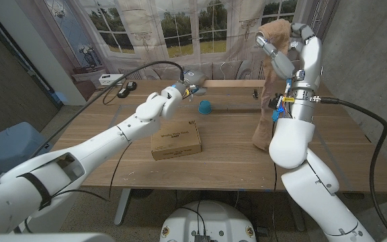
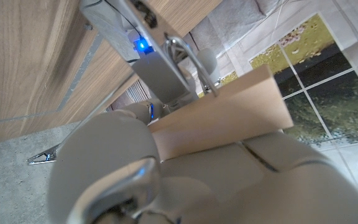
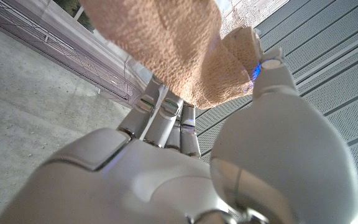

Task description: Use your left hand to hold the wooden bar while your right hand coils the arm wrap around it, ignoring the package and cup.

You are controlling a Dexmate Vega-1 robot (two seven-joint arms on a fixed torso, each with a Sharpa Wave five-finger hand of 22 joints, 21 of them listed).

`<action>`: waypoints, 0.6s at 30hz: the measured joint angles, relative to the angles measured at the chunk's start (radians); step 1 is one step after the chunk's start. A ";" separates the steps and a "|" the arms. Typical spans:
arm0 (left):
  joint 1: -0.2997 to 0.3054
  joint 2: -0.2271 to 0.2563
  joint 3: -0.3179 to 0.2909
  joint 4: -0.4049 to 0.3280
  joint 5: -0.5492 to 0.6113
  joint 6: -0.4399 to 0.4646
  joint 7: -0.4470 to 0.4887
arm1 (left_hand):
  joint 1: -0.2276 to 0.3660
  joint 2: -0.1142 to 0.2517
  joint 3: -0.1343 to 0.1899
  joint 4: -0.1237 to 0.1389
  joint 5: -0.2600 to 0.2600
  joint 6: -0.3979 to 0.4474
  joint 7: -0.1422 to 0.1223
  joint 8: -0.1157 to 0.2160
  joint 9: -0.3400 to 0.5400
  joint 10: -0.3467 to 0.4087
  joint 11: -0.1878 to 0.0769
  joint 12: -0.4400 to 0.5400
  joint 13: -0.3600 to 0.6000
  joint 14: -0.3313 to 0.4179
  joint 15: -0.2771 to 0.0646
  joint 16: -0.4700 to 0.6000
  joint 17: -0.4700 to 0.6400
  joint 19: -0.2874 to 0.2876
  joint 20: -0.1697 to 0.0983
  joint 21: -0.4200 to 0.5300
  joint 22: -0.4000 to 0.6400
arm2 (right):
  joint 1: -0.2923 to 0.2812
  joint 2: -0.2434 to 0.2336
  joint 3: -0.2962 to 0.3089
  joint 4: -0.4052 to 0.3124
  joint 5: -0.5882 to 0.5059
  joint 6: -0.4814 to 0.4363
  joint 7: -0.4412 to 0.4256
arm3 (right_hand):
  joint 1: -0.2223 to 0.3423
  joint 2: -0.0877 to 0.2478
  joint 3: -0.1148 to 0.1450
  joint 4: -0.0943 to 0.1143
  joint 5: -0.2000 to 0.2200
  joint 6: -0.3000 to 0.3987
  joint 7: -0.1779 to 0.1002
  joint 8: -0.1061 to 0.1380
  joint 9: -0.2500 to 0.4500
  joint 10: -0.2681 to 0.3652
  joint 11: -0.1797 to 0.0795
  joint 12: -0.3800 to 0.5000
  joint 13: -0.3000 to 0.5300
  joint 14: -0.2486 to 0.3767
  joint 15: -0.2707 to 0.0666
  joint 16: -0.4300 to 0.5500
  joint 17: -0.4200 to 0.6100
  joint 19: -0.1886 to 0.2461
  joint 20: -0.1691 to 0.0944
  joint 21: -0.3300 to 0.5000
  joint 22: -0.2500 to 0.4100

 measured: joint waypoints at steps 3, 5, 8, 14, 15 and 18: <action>-0.004 -0.003 0.003 0.004 0.001 -0.002 -0.004 | 0.000 0.000 0.000 0.000 0.000 0.000 0.000 0.000 -0.001 0.000 0.000 0.002 -0.004 0.000 0.000 0.007 0.000 0.000 0.000 0.000 0.000 | 0.027 0.001 -0.004 -0.007 -0.008 -0.014 0.013 | 0.003 -0.003 0.000 0.000 -0.001 0.000 0.000 0.004 0.000 0.000 0.000 0.003 0.000 0.000 0.000 0.000 0.000 0.000 0.000 0.005 0.000; -0.009 -0.006 0.007 0.011 0.001 -0.006 -0.008 | 0.000 0.000 0.000 0.000 0.000 0.000 0.000 0.000 -0.004 0.000 0.000 0.002 -0.007 -0.004 0.004 0.008 0.000 0.000 0.000 0.000 0.000 | 0.041 0.001 -0.006 -0.010 -0.018 -0.035 0.031 | 0.005 -0.005 0.000 0.000 -0.003 0.000 0.000 0.005 0.000 0.000 0.000 0.004 0.000 0.000 0.000 0.000 0.000 0.000 0.000 0.008 0.000; -0.015 -0.010 0.011 0.017 0.001 -0.008 -0.010 | 0.000 0.000 0.000 0.000 0.000 0.000 0.000 0.000 -0.005 0.000 0.000 0.002 -0.012 -0.004 0.004 0.008 0.000 0.000 0.000 0.000 0.000 | 0.068 0.003 -0.009 -0.015 -0.028 -0.055 0.047 | 0.005 -0.005 0.000 0.000 -0.003 0.000 0.000 0.005 0.000 0.000 0.000 0.004 0.000 0.000 0.000 0.000 0.000 0.000 0.000 0.008 0.000; -0.026 -0.016 0.019 0.031 0.001 -0.016 -0.017 | 0.000 0.000 0.000 0.000 0.000 0.000 0.000 0.005 -0.005 0.000 0.000 0.002 -0.010 -0.004 0.004 0.008 0.000 0.000 0.000 0.004 0.000 | 0.129 0.011 -0.007 -0.017 -0.029 -0.089 0.079 | 0.006 -0.006 0.000 0.000 -0.003 0.000 0.000 0.005 0.000 0.000 0.000 0.004 0.000 0.002 0.002 0.000 0.005 0.000 0.000 0.016 0.000; -0.027 -0.016 0.019 0.032 0.001 -0.016 -0.017 | 0.000 0.000 0.000 0.000 0.000 0.000 0.000 0.005 -0.005 0.000 0.000 0.004 -0.008 -0.004 0.004 0.008 0.000 0.000 0.000 0.004 0.000 | 0.133 0.012 -0.006 -0.017 -0.028 -0.091 0.080 | 0.006 -0.006 0.000 0.000 -0.003 0.000 0.000 0.005 0.000 0.000 0.000 0.004 0.000 0.002 0.002 0.000 0.005 0.000 0.000 0.018 0.000; -0.033 -0.020 0.024 0.041 0.000 -0.023 -0.020 | 0.000 0.000 0.000 0.000 0.000 0.000 0.000 0.005 -0.005 -0.005 0.005 0.007 -0.005 -0.004 0.004 0.008 -0.003 0.000 0.000 0.004 -0.001 | 0.164 0.018 -0.001 -0.010 -0.018 -0.107 0.091 | 0.006 -0.006 0.000 0.000 -0.002 0.000 0.000 0.005 0.000 0.000 0.000 0.004 0.000 0.002 0.002 0.000 0.005 0.000 0.000 0.018 0.000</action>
